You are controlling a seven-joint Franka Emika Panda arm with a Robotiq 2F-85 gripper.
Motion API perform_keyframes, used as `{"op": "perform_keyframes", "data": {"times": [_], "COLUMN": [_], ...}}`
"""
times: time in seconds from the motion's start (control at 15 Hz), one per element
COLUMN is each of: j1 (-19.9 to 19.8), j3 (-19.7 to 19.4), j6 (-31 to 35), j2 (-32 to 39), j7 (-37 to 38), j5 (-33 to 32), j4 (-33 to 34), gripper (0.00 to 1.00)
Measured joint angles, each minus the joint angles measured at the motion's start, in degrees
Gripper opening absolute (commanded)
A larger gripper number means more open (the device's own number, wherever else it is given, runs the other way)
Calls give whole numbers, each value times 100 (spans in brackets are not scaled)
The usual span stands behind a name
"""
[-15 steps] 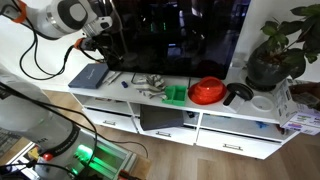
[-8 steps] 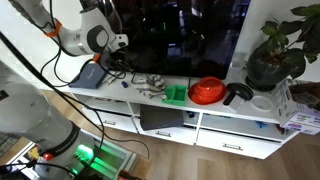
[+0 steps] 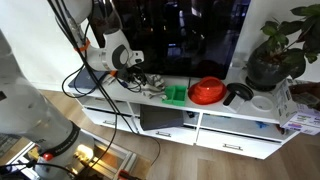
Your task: Put the towel into the case
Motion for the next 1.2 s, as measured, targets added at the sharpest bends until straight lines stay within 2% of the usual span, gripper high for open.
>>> {"op": "perform_keyframes", "data": {"times": [0.6,1.2], "j1": [158,722], "j3": [-52,-171], "j6": [1,18], "j2": [131,1687], "j7": [85,611], "j5": [33,69], "j4": [195,1579], "gripper": [100,100]}}
